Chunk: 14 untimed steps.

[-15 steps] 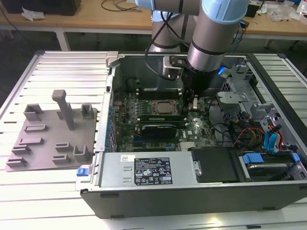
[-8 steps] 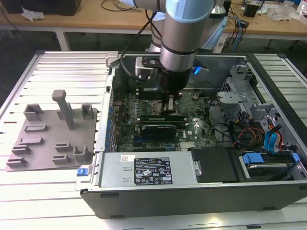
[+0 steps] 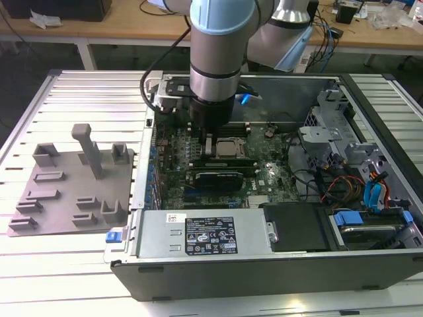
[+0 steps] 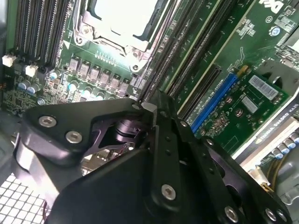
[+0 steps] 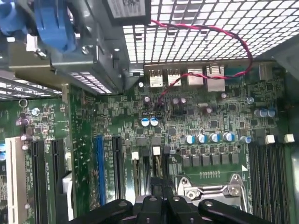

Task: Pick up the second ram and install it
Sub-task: 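Press down the second ram until it locks into place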

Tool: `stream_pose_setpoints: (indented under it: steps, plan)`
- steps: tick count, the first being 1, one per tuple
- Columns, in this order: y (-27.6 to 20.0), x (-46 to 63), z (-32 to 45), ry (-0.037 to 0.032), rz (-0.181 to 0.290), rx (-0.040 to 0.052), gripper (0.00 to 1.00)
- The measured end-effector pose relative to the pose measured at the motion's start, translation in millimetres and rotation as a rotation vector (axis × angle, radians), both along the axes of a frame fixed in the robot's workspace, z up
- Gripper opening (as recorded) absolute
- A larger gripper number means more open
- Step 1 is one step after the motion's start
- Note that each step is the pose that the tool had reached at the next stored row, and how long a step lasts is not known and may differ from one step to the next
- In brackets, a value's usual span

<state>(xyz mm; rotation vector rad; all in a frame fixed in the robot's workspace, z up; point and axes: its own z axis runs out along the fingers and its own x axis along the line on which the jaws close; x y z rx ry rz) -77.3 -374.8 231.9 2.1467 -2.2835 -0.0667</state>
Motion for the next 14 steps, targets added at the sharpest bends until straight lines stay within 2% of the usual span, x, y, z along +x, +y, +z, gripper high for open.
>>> stream_pose_setpoints:
  steps: [4,5,6,8,11,12,14]
  plan:
    - [0.0,-0.9,-4.5,0.0002,0.000,-0.0004,0.08]
    - [0.0,1.0,4.6,0.0005,0.000,0.0002,0.08]
    - [0.0,9.9,4.7,0.0074,0.000,0.0003,0.08]
    - [0.0,29.5,4.7,0.0299,0.000,0.0002,0.08]
    - [0.0,49.3,5.0,0.0479,0.000,0.0000,0.08]
    - [0.0,51.8,12.0,0.0487,0.000,0.0001,0.08]
    - [0.0,51.9,34.0,0.0486,0.000,0.0002,0.08]
